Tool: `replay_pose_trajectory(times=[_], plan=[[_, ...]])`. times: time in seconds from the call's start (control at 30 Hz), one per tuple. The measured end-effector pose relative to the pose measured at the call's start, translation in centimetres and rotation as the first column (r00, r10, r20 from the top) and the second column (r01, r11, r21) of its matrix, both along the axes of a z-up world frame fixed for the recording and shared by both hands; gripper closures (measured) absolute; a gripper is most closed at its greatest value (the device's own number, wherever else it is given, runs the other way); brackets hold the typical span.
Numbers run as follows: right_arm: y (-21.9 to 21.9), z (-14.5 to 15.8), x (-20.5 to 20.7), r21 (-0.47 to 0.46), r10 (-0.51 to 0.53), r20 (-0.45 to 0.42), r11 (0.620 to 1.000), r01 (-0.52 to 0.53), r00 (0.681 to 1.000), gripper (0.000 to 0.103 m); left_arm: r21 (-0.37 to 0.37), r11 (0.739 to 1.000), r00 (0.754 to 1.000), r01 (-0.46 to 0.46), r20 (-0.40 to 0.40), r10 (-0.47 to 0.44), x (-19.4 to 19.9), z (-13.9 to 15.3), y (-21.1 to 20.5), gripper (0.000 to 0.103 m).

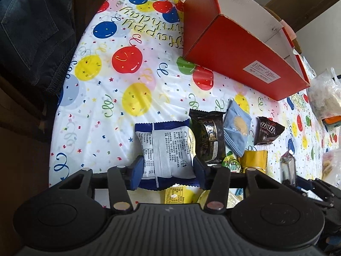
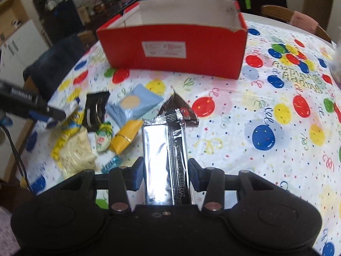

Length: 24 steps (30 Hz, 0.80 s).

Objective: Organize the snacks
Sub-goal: 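Carry the biscuit with the left tool while the right tool carries the silver bar into the box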

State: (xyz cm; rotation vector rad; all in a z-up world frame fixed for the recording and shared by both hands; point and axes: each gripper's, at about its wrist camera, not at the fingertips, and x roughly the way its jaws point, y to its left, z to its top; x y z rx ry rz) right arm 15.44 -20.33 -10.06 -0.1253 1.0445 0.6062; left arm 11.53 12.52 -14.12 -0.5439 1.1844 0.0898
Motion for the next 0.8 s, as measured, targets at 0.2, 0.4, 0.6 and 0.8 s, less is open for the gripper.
replay_pose_trajectory(times=[0.2, 0.4, 0.6, 0.8], plan=[[0.2, 1.6, -0.2, 0.03, -0.036, 0.012, 0.999, 0.035, 0.999, 0.061, 0.002, 1.0, 1.0, 0.012, 0.009, -0.012, -0.6, 0.3, 0.1, 0.057], [0.6, 3.3, -0.2, 0.05, -0.058, 0.035, 0.997, 0.056, 0.998, 0.061, -0.006, 1.0, 0.999, 0.006, 0.033, -0.006, -1.1, 1.3, 0.6, 0.057], [0.9, 5.6, 0.6, 0.078, -0.087, 0.055, 0.994, 0.082, 0.995, 0.061, 0.016, 1.0, 0.996, 0.016, 0.087, -0.017, -1.3, 3.8, 0.3, 0.057], [1.1, 8.1, 2.4, 0.102, -0.101, 0.098, 0.991, 0.091, 0.99, 0.061, 0.065, 0.997, 0.985, 0.042, 0.164, -0.052, -0.4, 7.8, -0.7, 0.057]])
